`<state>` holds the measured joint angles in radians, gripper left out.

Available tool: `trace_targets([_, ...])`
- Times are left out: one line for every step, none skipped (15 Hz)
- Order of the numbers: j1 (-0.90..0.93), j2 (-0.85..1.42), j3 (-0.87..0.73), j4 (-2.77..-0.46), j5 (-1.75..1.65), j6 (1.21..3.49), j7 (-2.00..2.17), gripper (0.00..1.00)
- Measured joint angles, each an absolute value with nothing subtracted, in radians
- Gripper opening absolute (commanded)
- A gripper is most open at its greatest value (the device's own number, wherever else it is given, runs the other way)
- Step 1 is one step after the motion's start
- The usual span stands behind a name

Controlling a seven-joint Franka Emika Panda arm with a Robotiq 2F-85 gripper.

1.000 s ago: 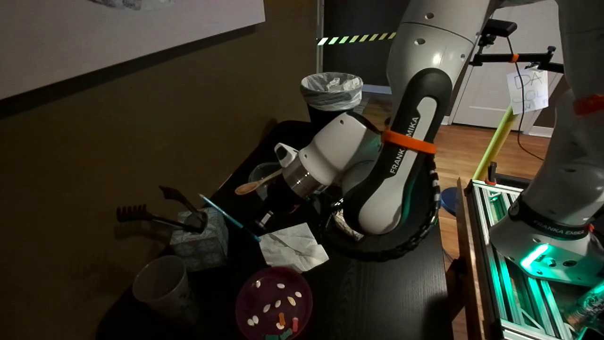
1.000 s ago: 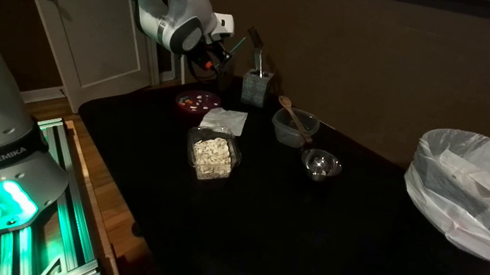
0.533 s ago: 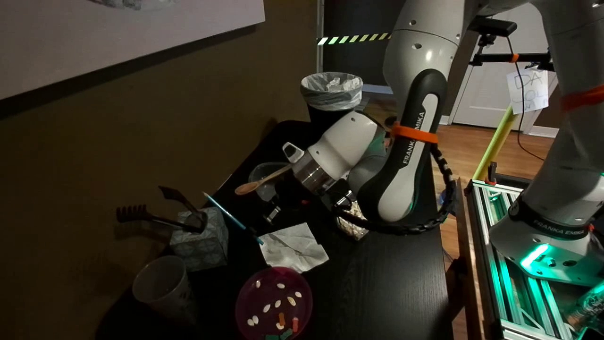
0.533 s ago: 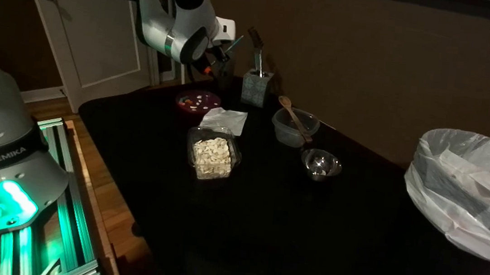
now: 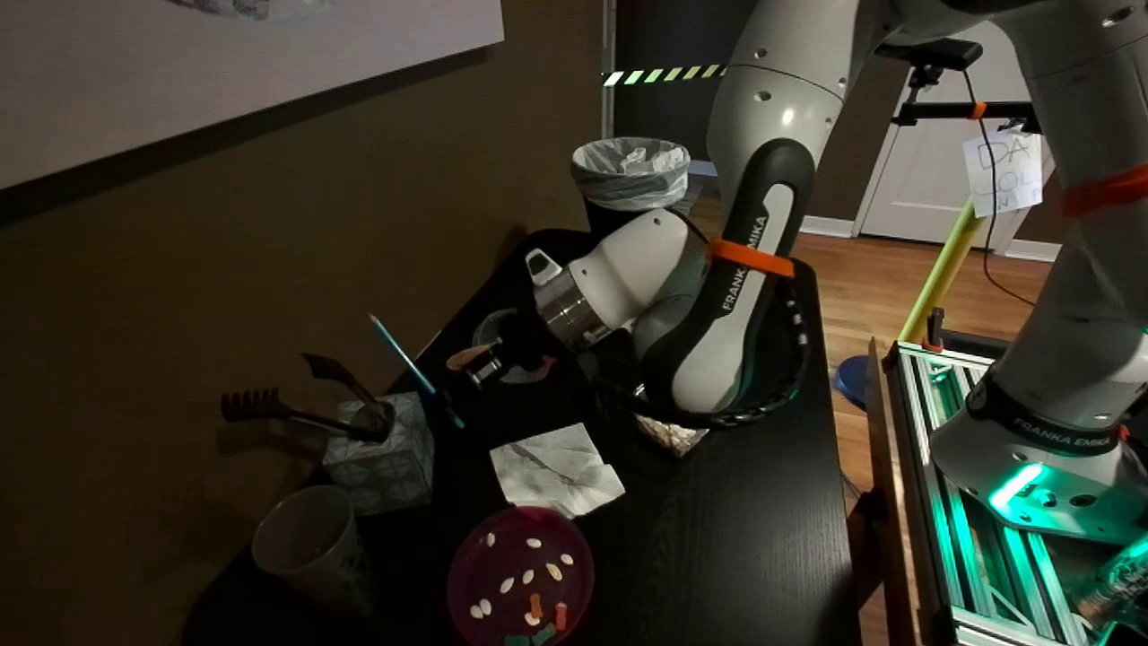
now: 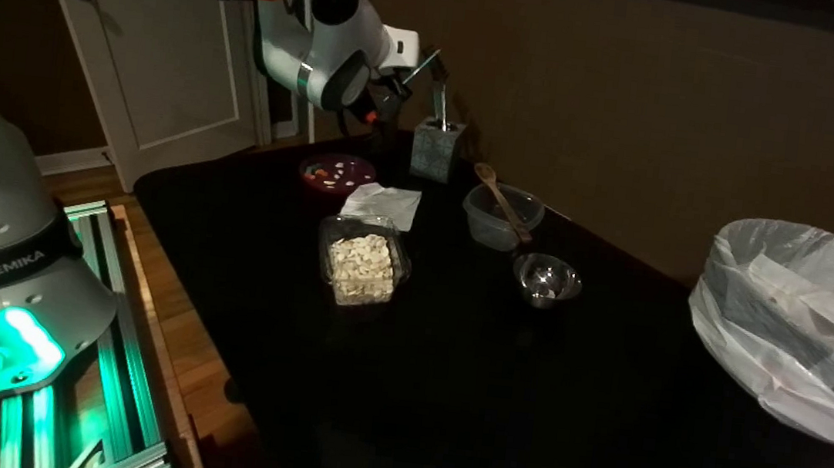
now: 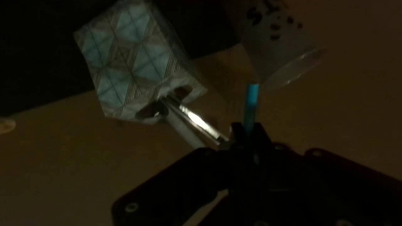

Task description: Put the blue pencil inside the grey box

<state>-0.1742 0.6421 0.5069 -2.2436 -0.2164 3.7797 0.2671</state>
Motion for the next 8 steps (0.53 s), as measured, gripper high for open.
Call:
trace_targets([-0.153, 0.647, 0.481, -2.211, -0.192, 3.811, 0.270, 0.02])
trace_targets([-0.134, 0.650, 0.453, -2.180, -0.168, 3.840, 0.272, 0.02])
trace_targets([-0.119, 0.652, 0.425, -2.151, -0.145, 3.868, 0.275, 0.02])
trace_targets([-0.107, 0.653, 0.400, -2.125, -0.121, 3.892, 0.280, 0.02])
trace_targets([-0.095, 0.654, 0.374, -2.099, -0.095, 3.913, 0.283, 0.02])
trace_targets([-0.082, 0.656, 0.348, -2.071, -0.063, 3.933, 0.283, 0.02])
trace_targets([-0.066, 0.659, 0.321, -2.042, -0.025, 3.950, 0.283, 0.02])
trace_targets([-0.045, 0.665, 0.293, -2.012, 0.022, 3.966, 0.279, 0.02])
